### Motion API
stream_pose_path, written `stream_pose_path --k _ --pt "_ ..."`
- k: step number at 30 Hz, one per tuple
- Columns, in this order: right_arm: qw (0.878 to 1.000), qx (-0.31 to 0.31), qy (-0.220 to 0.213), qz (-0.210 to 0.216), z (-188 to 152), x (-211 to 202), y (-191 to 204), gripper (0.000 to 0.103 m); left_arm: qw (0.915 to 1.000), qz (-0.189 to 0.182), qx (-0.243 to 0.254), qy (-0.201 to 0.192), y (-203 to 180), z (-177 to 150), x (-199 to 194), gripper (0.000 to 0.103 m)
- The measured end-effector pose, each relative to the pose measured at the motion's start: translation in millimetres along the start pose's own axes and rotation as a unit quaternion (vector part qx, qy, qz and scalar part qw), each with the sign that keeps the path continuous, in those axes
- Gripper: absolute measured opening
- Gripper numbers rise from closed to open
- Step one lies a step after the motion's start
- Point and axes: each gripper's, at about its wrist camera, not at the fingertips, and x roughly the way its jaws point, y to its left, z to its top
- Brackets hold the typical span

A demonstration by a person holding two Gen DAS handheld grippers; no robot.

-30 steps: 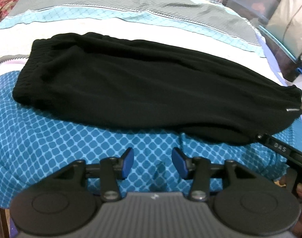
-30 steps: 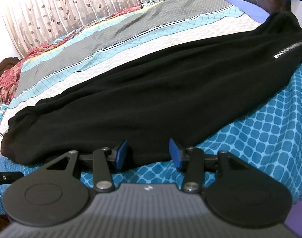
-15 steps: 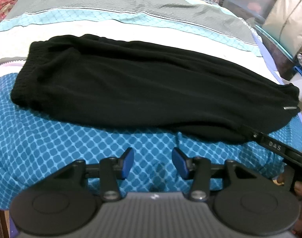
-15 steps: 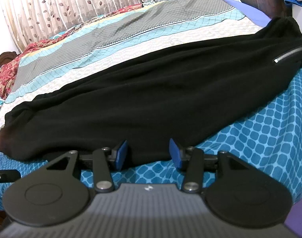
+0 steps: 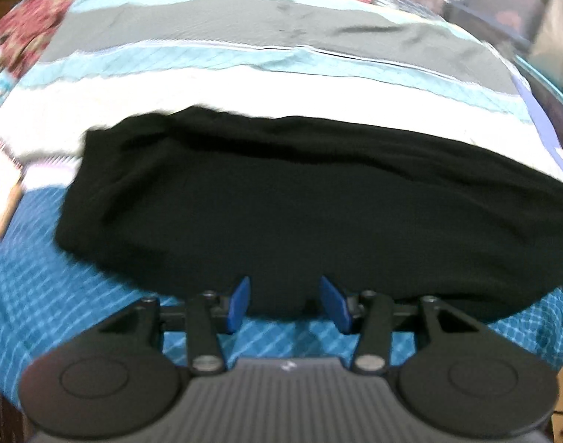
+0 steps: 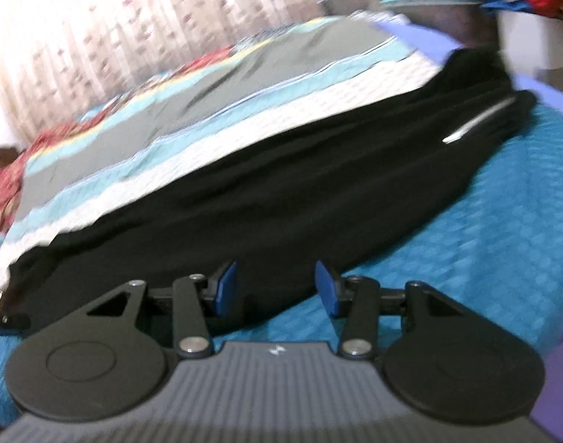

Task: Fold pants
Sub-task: 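Grasp the pants waistband beside the zipper pocket with the right gripper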

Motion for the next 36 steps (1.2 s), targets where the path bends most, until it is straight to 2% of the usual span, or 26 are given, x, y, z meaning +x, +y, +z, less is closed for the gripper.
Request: stream_pose_path --k 4,8,12,14,17,19,22,25,26,27,28,29,33,36 --pt "0.998 0.043 -0.039 -0.023 16.3 -8.5 -46.0 0.049 0.9985 -0.008 0.054 0.011 -54.7 15.4 13.8 0.044" --pt "0.993 0.084 -0.074 -0.043 31.9 -12.4 -93.4 0.050 0.9934 -0.029 0.109 0.021 -114.2 31.0 26.2 0.046" --pt "0.984 0.154 -0.087 -0.030 51.0 -2.0 -141.2 0.053 0.9871 -0.059 0.146 0.029 -171.5 47.0 39.5 0.047" --pt "0.978 0.189 -0.091 -0.010 56.0 5.3 -167.0 0.064 0.9841 -0.072 0.159 0.032 -192.9 54.4 45.8 0.047" --pt "0.968 0.232 -0.097 0.004 63.8 22.9 -195.5 0.067 0.9798 -0.087 0.176 0.038 -228.5 59.1 50.8 0.048" --pt "0.965 0.242 -0.102 0.016 69.0 29.1 -204.1 0.067 0.9765 -0.095 0.189 0.041 -247.6 63.0 57.0 0.049" --pt "0.969 0.224 -0.106 0.025 83.1 37.9 -205.5 0.070 0.9736 -0.101 0.200 0.042 -261.5 65.8 62.5 0.049" --pt "0.972 0.215 -0.098 0.021 96.6 53.9 -209.1 0.070 0.9757 -0.107 0.186 0.043 -268.6 71.4 66.8 0.049" --pt "0.973 0.210 -0.091 0.019 100.0 59.0 -211.1 0.066 0.9769 -0.109 0.178 0.045 -265.2 70.4 64.6 0.049" --pt "0.976 0.203 -0.081 0.011 103.2 63.3 -209.4 0.058 0.9786 -0.111 0.167 0.047 -262.5 73.1 65.5 0.049" --pt "0.978 0.196 -0.074 0.009 107.4 68.6 -210.0 0.029 0.9800 -0.112 0.158 0.048 -261.5 76.0 65.4 0.049" --pt "0.978 0.193 -0.075 0.012 109.5 66.9 -206.2 0.024 0.9815 -0.111 0.149 0.046 -260.0 79.2 65.7 0.048" --pt "0.983 0.146 -0.108 0.036 116.5 41.4 -170.6 0.020 0.9882 -0.104 0.105 0.040 -236.7 90.1 67.5 0.048" --pt "0.989 0.067 -0.122 0.056 120.4 27.8 -121.4 0.020 0.9919 -0.102 0.062 0.042 -211.0 96.0 68.5 0.048"
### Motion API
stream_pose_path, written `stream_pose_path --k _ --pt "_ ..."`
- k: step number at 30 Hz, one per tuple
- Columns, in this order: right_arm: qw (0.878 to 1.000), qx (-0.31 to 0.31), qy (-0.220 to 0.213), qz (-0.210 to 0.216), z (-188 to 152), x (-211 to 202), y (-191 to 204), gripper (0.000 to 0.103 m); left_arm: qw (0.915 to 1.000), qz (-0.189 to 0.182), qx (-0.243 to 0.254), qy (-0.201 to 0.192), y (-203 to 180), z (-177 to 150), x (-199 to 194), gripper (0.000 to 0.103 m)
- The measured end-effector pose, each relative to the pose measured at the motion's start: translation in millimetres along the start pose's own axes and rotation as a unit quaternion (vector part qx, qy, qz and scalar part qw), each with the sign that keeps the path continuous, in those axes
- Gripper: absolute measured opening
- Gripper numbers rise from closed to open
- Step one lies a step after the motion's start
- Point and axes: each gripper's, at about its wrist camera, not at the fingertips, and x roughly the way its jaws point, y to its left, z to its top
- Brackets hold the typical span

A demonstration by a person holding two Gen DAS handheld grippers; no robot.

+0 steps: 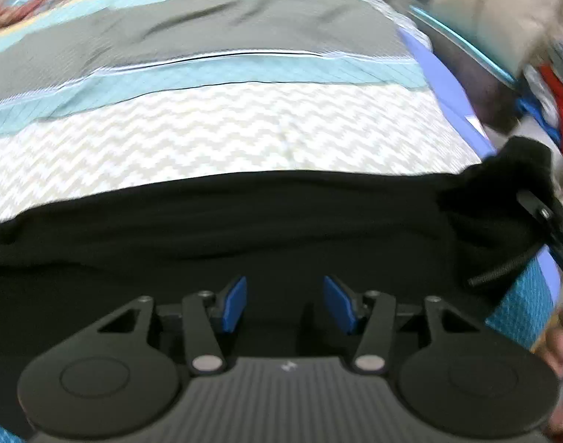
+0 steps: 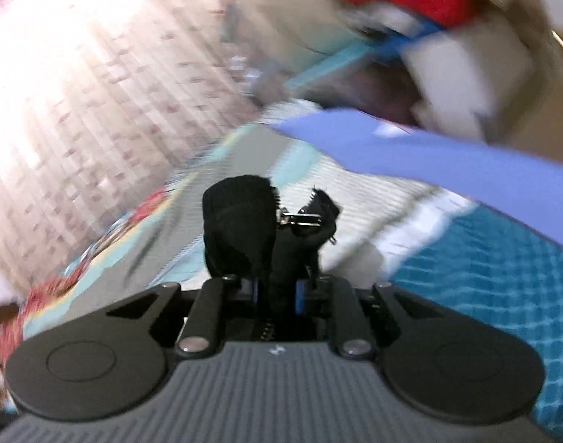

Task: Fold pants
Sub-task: 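Grasp the pants waistband beside the zipper pocket with the right gripper, then fold the waistband over onto the legs with the right gripper and release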

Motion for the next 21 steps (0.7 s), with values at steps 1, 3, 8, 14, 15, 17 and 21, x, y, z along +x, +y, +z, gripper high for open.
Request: stream_pose_path --k 1,3,8,14,15,17,21 --pt "0.999 -0.033 0.003 0.010 -3.9 -1.3 21.1 0.020 0.9999 0.003 -0.012 -0.002 9.8 -0.9 -2.7 0.048" --pt "0.996 -0.087 0.015 0.026 -16.6 -1.2 57.1 0.019 0.9994 0.004 -0.034 -0.004 27.2 -3.1 -7.5 0.048" --pt "0.974 -0.198 0.079 0.071 -74.0 10.7 133.5 0.019 0.9964 0.010 -0.084 -0.005 75.8 -14.8 -16.2 0.048" --pt "0.927 -0.328 0.158 0.090 -151.7 32.3 201.8 0.027 0.9899 0.029 -0.139 -0.002 135.4 -34.0 -24.1 0.049" --pt "0.916 -0.360 0.158 0.082 -163.1 32.5 209.1 0.031 0.9892 0.028 -0.144 -0.002 142.1 -36.2 -25.4 0.049" --pt "0.903 -0.401 0.140 0.065 -171.1 26.7 215.8 0.038 0.9887 0.023 -0.148 -0.004 149.8 -37.9 -28.1 0.049" --pt "0.909 -0.385 0.136 0.078 -152.5 8.2 208.9 0.058 0.9908 0.002 -0.135 -0.014 145.2 -37.7 -30.1 0.049"
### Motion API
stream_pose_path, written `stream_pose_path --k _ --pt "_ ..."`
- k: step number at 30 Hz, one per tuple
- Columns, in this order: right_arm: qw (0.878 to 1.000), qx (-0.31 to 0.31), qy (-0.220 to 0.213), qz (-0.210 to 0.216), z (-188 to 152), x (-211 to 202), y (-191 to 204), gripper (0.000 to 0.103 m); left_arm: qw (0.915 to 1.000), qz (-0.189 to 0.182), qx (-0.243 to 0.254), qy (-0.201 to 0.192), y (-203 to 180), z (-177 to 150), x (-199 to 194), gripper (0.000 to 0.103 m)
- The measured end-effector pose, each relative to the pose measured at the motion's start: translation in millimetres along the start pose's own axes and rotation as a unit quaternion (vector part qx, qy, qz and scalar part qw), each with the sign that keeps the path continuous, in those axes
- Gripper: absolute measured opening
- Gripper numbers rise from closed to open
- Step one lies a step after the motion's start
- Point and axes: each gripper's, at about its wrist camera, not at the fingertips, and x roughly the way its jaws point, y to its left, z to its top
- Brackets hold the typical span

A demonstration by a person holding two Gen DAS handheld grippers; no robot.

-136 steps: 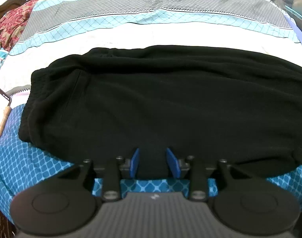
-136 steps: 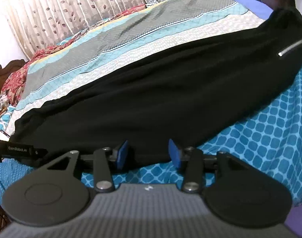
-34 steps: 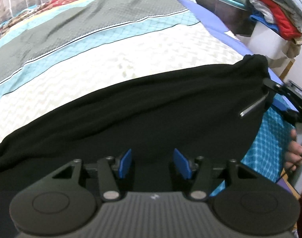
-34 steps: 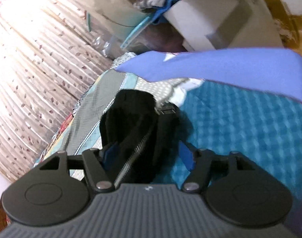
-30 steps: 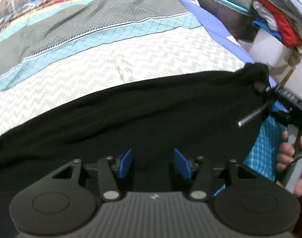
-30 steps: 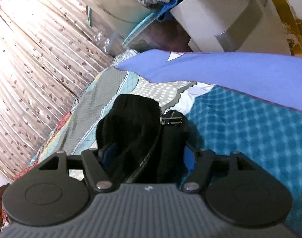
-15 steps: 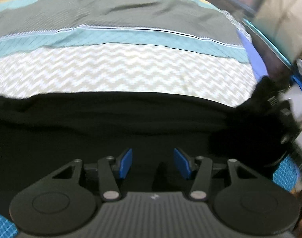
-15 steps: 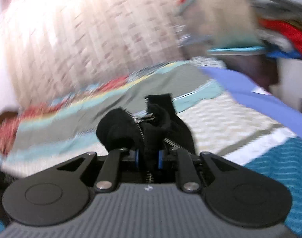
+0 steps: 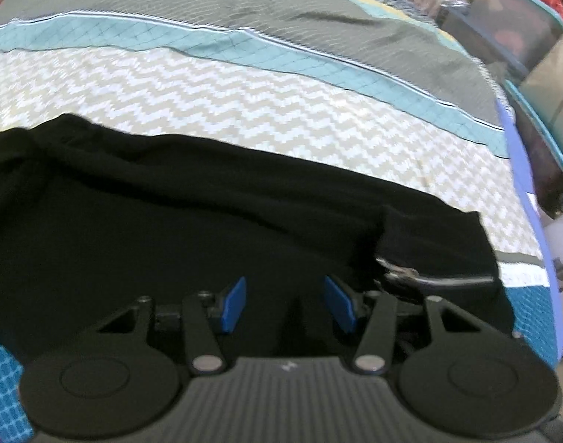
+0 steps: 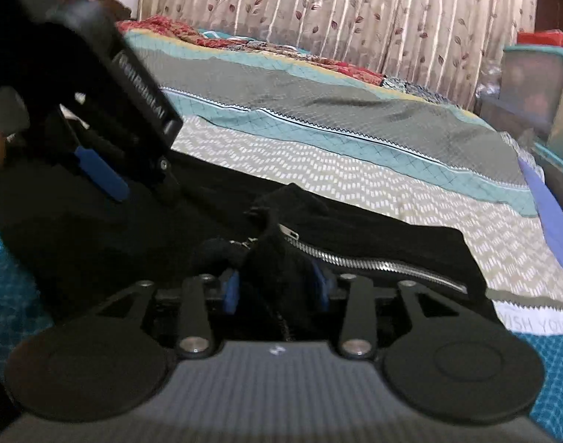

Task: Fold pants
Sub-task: 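Fold the waistband over onto the legs with the right gripper and release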

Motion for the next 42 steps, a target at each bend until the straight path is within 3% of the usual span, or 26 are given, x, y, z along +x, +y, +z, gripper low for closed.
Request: stream_pose_path --k 1,2,5,6,8,11,15,17,22,28,34,42 --pt "1.000 0.002 -0.017 0.007 -0.7 -11.8 -0.6 0.072 1.0000 -0.007 0.007 -0.001 -5.6 -0.4 0.9 0.049" --pt "0.999 -0.002 -0.035 0.010 -1.3 -17.6 1.8 0.077 0.9998 -0.013 0.018 -0.002 -11.5 -1.9 1.1 0.049" --pt "0.998 -0.009 -0.060 0.006 -2.3 -31.4 -3.0 0.075 0.9986 -0.028 0.045 -0.007 -28.5 -6.7 1.4 0.048" --pt "0.998 0.004 -0.065 0.005 -3.5 -34.1 -7.7 0.072 0.9978 -0.033 0.056 -0.008 -35.6 -8.2 1.7 0.048" --pt "0.997 0.040 -0.063 0.000 -9.2 -34.1 -17.6 0.050 0.9966 -0.035 0.074 -0.007 -48.8 -9.6 3.5 0.045" --pt "0.992 0.122 -0.034 -0.013 -13.6 -18.1 -42.5 0.029 0.9944 -0.013 0.105 -0.005 -67.2 -10.3 15.0 0.045" --pt "0.978 0.207 0.032 -0.007 -25.7 14.4 -63.8 0.027 0.9889 0.077 0.127 0.013 -75.1 -13.2 51.7 0.041" --pt "0.973 0.223 0.061 -0.003 -31.3 26.8 -63.5 0.027 0.9868 0.104 0.121 0.030 -69.9 -16.7 65.1 0.038" --pt "0.972 0.235 0.023 -0.006 -25.3 -1.4 -54.4 0.030 0.9866 0.101 0.127 0.007 -62.6 -24.5 38.5 0.039" --pt "0.962 0.272 0.007 0.012 -20.6 -19.8 -38.3 0.031 0.9846 0.120 0.127 -0.007 -32.9 -45.7 4.6 0.041" --pt "0.960 0.272 0.033 0.053 -19.7 -15.5 1.5 0.035 0.9827 0.141 0.116 -0.032 4.9 -61.6 -28.2 0.043" --pt "0.963 0.249 0.073 0.069 -13.8 -3.7 37.9 0.036 0.9838 0.155 0.082 -0.038 55.5 -80.1 -50.6 0.045"
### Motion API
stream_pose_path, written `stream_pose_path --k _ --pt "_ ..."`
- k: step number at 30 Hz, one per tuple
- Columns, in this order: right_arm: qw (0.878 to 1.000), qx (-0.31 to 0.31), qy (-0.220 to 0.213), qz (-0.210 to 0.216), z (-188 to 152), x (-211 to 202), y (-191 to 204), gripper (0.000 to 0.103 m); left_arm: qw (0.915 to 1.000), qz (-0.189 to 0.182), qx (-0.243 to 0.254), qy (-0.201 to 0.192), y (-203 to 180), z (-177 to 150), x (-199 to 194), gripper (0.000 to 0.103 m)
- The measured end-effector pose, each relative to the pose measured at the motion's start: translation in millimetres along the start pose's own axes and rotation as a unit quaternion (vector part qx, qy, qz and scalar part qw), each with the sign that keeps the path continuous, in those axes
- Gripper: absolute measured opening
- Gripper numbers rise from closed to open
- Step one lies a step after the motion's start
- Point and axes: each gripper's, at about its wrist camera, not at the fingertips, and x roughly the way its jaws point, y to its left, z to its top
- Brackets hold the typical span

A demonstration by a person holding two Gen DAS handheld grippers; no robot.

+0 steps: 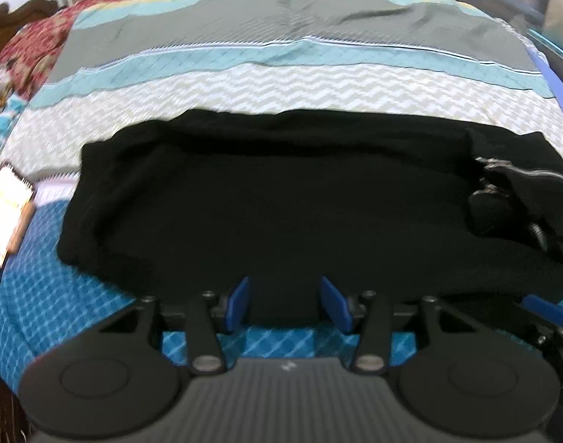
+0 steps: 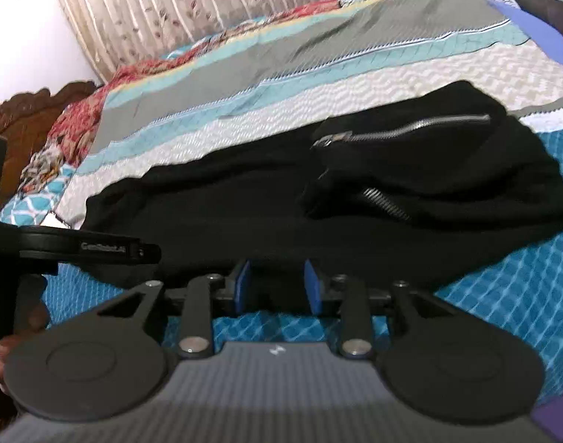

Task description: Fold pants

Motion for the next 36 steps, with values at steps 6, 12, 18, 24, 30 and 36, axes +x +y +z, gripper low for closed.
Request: stream_pose_path --k 6,12,18,24,30,36 --pt "1.000 -0.020 0.017 -0.012 -5.1 7.0 15.2 0.037 0.9998 0.004 -0.021 0.005 28.4 -12.4 1.8 0.047" --pt "0.999 -0.023 0.036 -0.028 -7.9 15.8 15.8 0.037 0.9992 0.002 -0.039 0.010 43.3 -28.1 3.4 0.048" --pt "0.997 0.007 0.058 -0.043 -11.1 27.4 11.0 0.038 0.9998 0.005 -0.019 0.005 44.0 -43.6 8.3 0.052" --pt "0.997 0.018 0.043 -0.055 -11.7 11.7 8.1 0.038 0.9996 -0.024 0.007 -0.012 32.1 -56.7 -2.9 0.054" --pt "0.994 0.062 0.053 -0.067 -18.4 12.1 -11.1 0.043 0.9988 -0.049 0.006 -0.005 26.1 -64.9 -0.8 0.065" --pt "0.996 0.041 0.050 -0.057 -22.4 11.6 -7.5 0.055 0.9973 -0.068 0.025 0.005 23.1 -67.7 5.7 0.095"
